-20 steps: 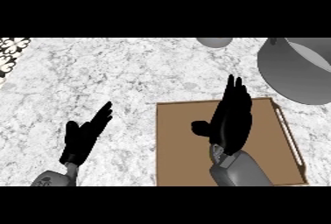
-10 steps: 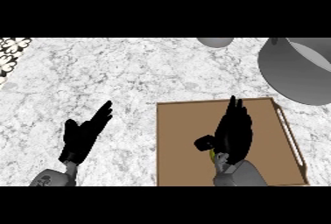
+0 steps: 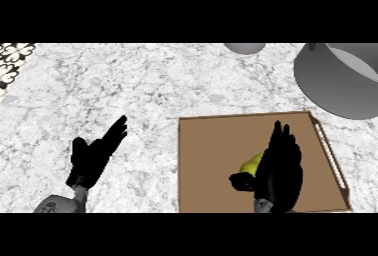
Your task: Pick the pear from the tray and place it in the pot
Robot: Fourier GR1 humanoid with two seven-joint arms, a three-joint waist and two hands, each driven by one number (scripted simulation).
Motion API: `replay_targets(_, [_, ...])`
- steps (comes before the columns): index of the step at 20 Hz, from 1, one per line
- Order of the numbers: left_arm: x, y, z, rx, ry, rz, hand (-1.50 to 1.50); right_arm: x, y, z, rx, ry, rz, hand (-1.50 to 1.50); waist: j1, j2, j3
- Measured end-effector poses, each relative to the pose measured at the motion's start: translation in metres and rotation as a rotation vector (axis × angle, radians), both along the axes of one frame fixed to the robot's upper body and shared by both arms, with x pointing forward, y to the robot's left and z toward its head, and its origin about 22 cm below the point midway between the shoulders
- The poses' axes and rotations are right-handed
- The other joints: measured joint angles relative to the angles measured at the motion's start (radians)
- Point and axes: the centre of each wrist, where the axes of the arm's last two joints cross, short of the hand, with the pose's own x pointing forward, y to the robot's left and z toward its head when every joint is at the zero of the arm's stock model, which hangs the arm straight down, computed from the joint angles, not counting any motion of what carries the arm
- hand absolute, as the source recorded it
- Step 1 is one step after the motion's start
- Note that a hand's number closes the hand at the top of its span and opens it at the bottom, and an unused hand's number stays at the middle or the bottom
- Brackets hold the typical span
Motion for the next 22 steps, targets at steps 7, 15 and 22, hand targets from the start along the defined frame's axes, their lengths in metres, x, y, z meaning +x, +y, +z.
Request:
replay_targets(7, [0.004, -0.001, -0.001, -0.002, -0.008, 0.002, 0.0, -0.021, -0.005, 0.0, 0.105, -0.039, 0.034, -1.5, 0.002, 0.003, 0.001])
replay_targets(15, [0.006, 0.0, 0.001, -0.002, -0.005, 0.0, 0.0, -0.032, -0.02, -0.021, 0.239, -0.104, -0.014, -1.5, 0.002, 0.004, 0.001])
replay_targets(22, [0.005, 0.002, 0.0, 0.004, -0.004, 0.001, 0.0, -0.032, -0.036, -0.052, 0.35, -0.134, -0.102, 1.5, 0.004, 0.004, 0.001])
